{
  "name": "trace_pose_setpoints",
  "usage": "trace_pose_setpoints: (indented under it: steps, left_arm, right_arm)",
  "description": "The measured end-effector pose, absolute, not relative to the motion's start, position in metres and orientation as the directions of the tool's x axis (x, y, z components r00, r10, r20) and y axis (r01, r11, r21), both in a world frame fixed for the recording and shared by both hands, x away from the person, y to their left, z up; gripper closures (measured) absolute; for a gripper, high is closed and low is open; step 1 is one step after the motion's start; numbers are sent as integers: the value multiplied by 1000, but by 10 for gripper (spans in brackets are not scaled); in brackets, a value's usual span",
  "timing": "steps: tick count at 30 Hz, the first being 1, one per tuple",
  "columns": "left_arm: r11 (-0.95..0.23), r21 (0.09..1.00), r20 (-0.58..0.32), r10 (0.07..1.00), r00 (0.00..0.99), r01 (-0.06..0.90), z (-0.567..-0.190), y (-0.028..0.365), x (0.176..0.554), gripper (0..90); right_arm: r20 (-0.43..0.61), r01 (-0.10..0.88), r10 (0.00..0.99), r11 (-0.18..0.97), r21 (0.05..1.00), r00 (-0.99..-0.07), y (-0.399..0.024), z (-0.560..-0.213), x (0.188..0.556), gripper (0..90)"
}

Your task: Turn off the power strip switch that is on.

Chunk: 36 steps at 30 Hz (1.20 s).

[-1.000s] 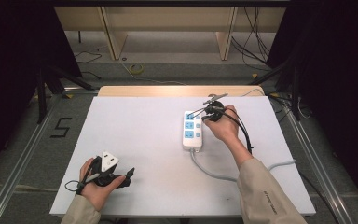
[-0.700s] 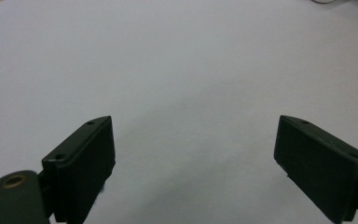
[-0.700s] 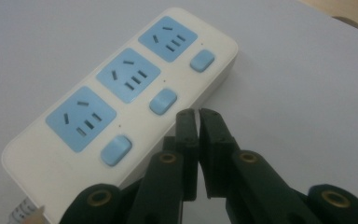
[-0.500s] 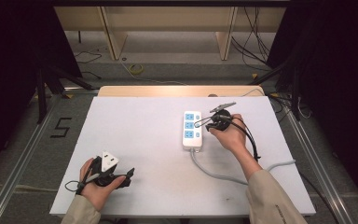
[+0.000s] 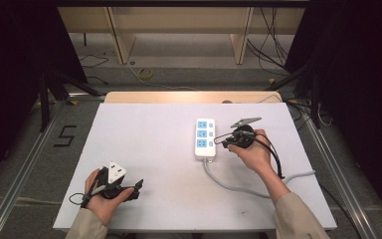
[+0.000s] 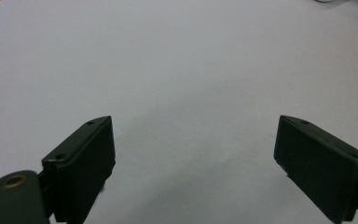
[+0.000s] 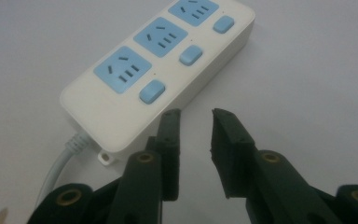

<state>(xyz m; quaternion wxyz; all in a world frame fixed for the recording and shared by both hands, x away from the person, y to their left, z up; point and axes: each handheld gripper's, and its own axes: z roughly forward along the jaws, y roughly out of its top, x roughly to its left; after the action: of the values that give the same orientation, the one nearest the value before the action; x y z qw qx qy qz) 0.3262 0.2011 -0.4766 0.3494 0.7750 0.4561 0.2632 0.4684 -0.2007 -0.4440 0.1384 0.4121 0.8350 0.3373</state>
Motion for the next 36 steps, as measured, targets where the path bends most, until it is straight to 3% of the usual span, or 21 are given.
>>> trace_pose_setpoints:
  steps: [12,36]
  left_arm:
    - [-340,781,90,892,444,525,-477,201,326,122]
    - [-334,782,91,896,435,526,-477,201,327,118]
  right_arm:
    - [69,589,780,408,697,-622,-216,-452,444,600]
    - [91,541,761,366,757,-642,-241,-461,389,542]
